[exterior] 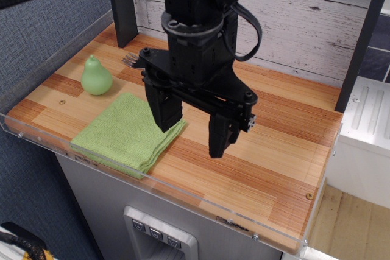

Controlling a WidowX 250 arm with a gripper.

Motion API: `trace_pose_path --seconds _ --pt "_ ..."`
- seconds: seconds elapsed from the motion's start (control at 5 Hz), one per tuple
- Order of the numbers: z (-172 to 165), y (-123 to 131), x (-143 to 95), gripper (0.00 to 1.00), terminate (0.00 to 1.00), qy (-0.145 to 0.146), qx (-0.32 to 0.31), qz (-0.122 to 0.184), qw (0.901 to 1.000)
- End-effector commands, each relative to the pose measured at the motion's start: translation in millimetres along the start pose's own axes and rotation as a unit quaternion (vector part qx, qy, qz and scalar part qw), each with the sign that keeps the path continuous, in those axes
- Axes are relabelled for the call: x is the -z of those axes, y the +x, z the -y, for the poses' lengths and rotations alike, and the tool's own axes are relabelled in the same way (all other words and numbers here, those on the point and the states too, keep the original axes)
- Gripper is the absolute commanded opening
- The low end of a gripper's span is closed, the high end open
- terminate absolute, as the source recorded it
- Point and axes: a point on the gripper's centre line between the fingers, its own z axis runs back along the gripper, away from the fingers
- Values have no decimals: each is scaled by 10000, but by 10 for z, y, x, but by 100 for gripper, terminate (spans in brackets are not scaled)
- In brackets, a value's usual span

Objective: Move the green cloth from far edge of the table into inner side of the table.

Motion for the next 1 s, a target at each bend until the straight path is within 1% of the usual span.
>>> trace_pose_path --seconds 0.0,0.2,0.4,0.6,0.8 --pt "0 0 0 100 0 0 0 0 10000" --pt "-260 96 119 100 0 195 -286 -85 9994" --pt "-576 150 203 100 0 164 -667 -131 9976" --pt "-913 194 330 100 0 372 -809 -94 9960" --pt "-1193 231 481 0 0 445 -1133 -60 9925"
